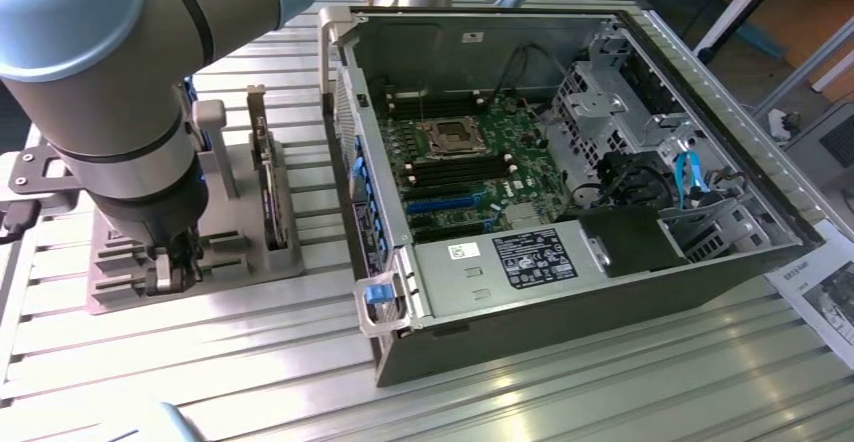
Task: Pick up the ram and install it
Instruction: 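Pick up the ram and move it above insertion slot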
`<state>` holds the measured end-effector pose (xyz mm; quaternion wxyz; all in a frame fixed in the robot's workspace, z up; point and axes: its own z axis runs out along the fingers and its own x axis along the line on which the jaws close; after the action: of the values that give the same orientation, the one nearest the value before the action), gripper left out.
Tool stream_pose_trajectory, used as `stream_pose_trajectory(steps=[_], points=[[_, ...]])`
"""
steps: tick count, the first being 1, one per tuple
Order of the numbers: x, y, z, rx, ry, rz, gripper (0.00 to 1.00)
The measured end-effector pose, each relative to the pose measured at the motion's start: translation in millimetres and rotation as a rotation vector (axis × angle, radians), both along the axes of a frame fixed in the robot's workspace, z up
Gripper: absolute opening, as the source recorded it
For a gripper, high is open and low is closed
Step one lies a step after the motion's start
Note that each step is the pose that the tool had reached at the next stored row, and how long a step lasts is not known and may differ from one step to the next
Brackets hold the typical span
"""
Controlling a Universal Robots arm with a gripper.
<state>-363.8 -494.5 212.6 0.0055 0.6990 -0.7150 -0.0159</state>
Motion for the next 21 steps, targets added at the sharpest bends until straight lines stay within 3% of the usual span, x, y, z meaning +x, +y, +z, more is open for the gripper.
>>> stream_pose_trajectory(steps=[10,11,21], points=[[0.7,0.1,-0.2,0.0001,0.0000,0.000,0.30],[0.8,0.1,-0.2,0.0001,0.0000,0.000,0.22],[1.8,0.1,-0.2,0.0003,0.0000,0.017,0.22]])
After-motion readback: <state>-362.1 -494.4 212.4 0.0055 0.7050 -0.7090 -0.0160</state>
